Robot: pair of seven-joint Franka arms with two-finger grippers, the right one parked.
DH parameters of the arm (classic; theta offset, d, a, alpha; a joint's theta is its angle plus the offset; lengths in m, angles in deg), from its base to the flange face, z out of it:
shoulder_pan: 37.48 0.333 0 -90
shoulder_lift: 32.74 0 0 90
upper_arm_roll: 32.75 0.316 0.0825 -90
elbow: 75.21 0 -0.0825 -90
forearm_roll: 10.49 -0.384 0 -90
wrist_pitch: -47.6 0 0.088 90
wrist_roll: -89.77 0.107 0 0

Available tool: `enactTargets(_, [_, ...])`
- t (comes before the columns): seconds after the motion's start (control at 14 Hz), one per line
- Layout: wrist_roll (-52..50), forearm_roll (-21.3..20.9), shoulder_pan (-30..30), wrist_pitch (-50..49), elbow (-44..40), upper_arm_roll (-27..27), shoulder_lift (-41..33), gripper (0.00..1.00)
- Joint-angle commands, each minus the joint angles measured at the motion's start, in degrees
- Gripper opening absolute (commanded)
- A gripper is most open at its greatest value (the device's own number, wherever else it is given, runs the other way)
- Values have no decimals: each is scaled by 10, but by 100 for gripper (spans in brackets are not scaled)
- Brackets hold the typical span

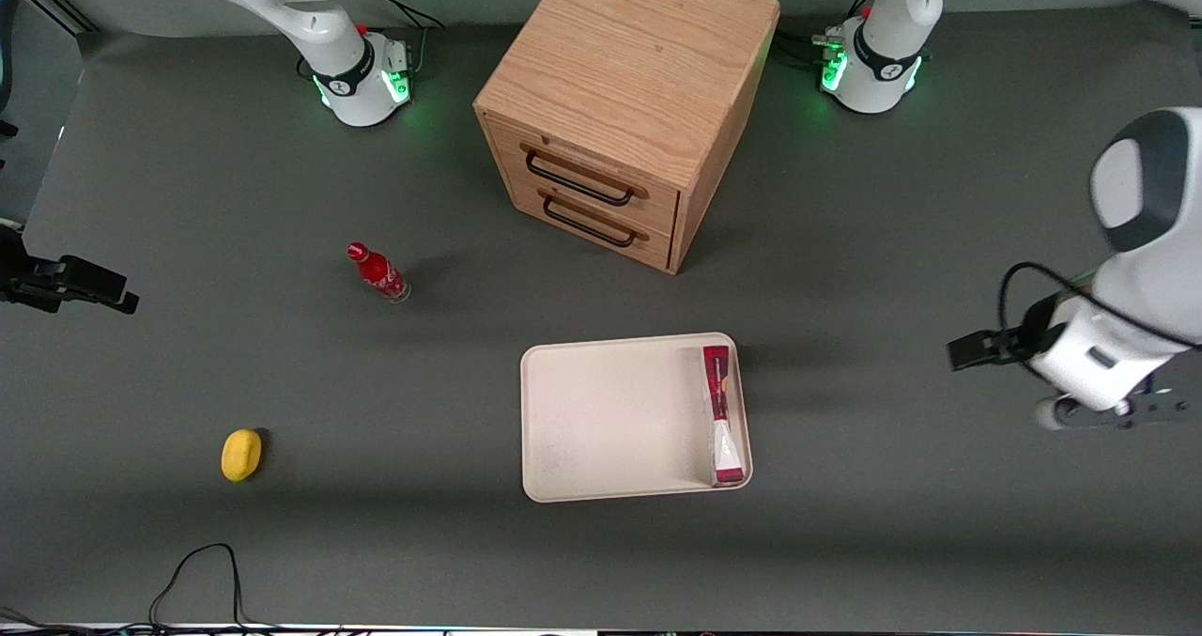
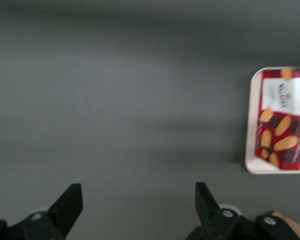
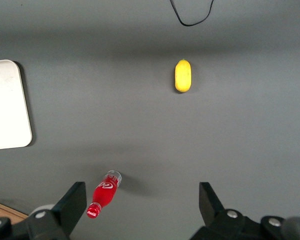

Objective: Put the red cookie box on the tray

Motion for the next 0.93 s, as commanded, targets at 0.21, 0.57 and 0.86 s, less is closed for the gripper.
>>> enactTargets(0.21, [52,1,37,23,174,-3,-165,100])
enactTargets(0.57, [51,1,38,8,189,-4,-223,100])
enactTargets(0.86, [52,2,38,-7,184,-4,-230,100])
